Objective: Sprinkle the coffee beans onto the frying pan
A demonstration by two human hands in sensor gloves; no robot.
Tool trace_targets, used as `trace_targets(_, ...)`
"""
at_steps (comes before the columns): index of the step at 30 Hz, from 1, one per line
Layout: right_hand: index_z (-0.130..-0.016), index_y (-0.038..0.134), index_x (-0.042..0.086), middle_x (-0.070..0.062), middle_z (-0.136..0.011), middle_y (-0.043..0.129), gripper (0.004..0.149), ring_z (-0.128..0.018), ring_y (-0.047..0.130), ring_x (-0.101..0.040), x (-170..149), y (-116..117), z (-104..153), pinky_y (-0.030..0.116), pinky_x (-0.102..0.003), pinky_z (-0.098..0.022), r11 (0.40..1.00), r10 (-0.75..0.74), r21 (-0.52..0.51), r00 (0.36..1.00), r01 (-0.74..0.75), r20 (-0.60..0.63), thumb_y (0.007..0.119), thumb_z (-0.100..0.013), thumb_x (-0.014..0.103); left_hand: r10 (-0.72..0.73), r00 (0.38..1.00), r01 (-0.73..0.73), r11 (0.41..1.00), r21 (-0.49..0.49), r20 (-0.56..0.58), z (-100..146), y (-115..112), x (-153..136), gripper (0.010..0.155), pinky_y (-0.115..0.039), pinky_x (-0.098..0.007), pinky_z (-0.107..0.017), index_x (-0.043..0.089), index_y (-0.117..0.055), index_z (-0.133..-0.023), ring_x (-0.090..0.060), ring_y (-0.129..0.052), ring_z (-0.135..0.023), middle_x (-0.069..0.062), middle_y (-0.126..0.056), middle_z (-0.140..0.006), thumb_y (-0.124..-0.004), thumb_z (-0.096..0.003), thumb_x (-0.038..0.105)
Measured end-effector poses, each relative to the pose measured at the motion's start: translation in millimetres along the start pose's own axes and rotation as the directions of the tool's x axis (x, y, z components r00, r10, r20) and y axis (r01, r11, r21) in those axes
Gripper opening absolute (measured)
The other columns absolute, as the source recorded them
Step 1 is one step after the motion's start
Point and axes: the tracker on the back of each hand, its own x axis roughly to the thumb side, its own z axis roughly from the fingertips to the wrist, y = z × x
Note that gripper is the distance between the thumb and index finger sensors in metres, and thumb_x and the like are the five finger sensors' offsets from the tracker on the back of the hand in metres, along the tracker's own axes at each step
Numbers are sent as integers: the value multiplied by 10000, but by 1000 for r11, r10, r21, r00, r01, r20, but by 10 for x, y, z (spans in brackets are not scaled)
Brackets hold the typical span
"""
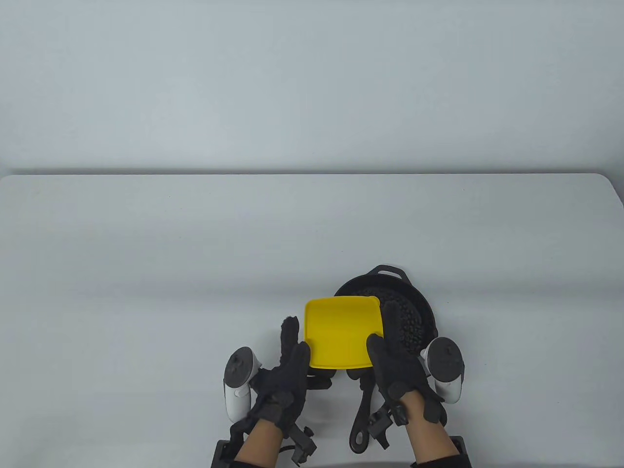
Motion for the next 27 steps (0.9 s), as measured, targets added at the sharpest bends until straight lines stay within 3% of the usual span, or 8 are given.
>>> trace_targets(10,-1013,-86,86,-349,-987,-14,826,-462,933,-443,-78,-3,-28,869,-310,-238,999,-29,28,999,30,-41,466,-630,566,-84,996,86,994,71,-26,1,49,48,824,-838,-419,-428,314,-161,-1079,-395,-908,-622,-219,-695,-886,-532,-481,743)
trace_targets(14,-1039,-42,104,-320,-1026,16,888,-524,883,-521,8,-23,-50,846,-390,-281,993,118,23,993,-118,-9,538,-615,626,-100,995,102,989,109,-25,17,113,98,812,-840,-417,-423,310,-189,-1088,-400,-909,-615,-224,-699,-886,-535,-488,733)
trace_targets(18,-1092,48,104,-292,-1049,6,966,-627,846,-551,202,-144,27,832,-444,-333,847,525,-127,850,-516,50,569,-570,729,-110,993,118,971,210,-51,94,263,140,803,-845,-416,-419,278,-193,-1083,-407,-915,-611,-240,-691,-896,-529,-497,713)
trace_targets(21,-1119,126,107,-269,-1070,28,966,-806,676,-639,282,-225,66,727,-597,-486,700,710,-132,704,-701,29,602,-563,738,-126,988,148,940,306,-89,178,433,160,800,-854,-420,-395,243,-192,-1076,-412,-932,-582,-268,-694,-890,-524,-503,692)
trace_targets(24,-1115,111,118,-227,-1038,-75,966,-928,255,-677,296,-282,67,367,-733,-608,631,775,-61,632,-774,-14,644,-570,712,-158,975,209,898,387,-157,277,589,160,787,-867,-417,-370,213,-210,-1074,-412,-953,-551,-292,-692,-894,-524,-512,665)
trace_targets(25,-1102,95,113,-194,-1007,-120,973,-912,112,-649,296,-296,65,220,-721,-594,606,793,-44,608,-794,-41,657,-569,702,-164,970,224,887,405,-177,299,622,162,781,-868,-419,-368,205,-214,-1073,-416,-955,-548,-301,-685,-898,-524,-515,656)
trace_targets(27,-1057,50,128,-114,-928,-182,953,-843,-105,-517,289,-328,50,11,-645,-506,538,842,88,530,-838,-102,677,-575,660,-185,960,261,860,438,-209,337,693,165,772,-873,-424,-363,179,-231,-1072,-426,-960,-542,-319,-675,-899,-525,-522,635)
